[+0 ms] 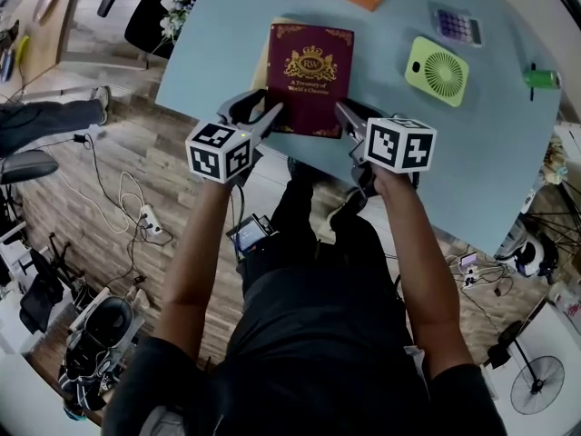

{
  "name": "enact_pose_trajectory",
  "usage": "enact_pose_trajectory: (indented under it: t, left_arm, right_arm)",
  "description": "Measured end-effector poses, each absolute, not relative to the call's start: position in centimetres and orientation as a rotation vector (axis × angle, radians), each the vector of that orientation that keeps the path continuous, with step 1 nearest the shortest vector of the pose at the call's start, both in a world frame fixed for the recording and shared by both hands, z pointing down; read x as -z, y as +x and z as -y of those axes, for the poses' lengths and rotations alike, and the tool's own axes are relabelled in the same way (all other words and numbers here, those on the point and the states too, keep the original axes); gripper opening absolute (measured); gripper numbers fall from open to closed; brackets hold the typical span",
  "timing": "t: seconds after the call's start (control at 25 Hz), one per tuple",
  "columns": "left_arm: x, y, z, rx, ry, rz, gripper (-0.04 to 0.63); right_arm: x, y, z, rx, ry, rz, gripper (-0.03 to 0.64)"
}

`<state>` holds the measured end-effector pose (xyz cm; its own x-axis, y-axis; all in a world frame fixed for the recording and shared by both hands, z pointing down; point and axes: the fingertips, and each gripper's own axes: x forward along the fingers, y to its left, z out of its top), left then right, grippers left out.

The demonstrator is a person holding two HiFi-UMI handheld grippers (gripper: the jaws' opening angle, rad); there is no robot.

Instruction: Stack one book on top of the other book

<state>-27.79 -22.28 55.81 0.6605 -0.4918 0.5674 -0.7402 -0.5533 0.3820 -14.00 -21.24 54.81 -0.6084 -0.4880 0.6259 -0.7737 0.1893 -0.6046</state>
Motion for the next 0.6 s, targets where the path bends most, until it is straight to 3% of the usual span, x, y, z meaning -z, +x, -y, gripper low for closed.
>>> enact_pose_trajectory:
  t: [0.6]
  left_arm:
    - [-56.2,-28.6,23.4,-0.517,2.262,0.983,0.224]
  right_arm:
    - [-55.5,-15.0,21.5,-1.458,1.185,2.179,0.063]
